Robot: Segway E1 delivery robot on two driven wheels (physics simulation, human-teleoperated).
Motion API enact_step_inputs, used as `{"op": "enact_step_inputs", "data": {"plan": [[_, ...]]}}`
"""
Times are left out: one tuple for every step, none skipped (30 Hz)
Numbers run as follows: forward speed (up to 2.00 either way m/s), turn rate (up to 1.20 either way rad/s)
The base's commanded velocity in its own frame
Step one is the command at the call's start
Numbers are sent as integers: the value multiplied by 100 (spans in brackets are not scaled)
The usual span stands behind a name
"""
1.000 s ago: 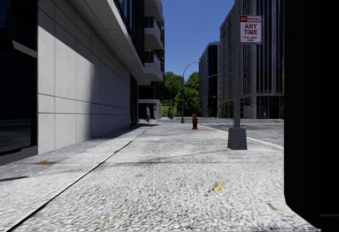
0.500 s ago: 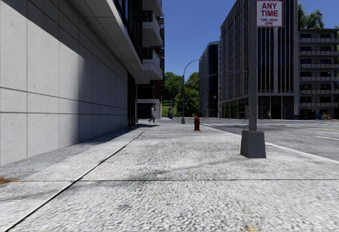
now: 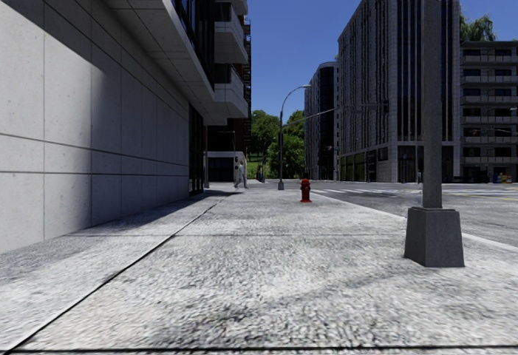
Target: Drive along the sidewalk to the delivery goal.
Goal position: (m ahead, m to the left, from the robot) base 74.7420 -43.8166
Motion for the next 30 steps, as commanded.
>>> {"op": "enact_step_inputs", "data": {"plan": [[200, 0], [200, 0], [200, 0], [200, 0], [200, 0], [200, 0], [200, 0], [200, 0], [200, 0], [200, 0], [200, 0], [200, 0], [200, 0], [200, 0], [200, 0], [200, 0], [200, 0], [200, 0], [200, 0], [200, 0], [200, 0], [200, 0], [200, 0], [200, 0], [200, 0], [200, 0], [200, 0], [200, 0], [200, 0], [200, 0]]}}
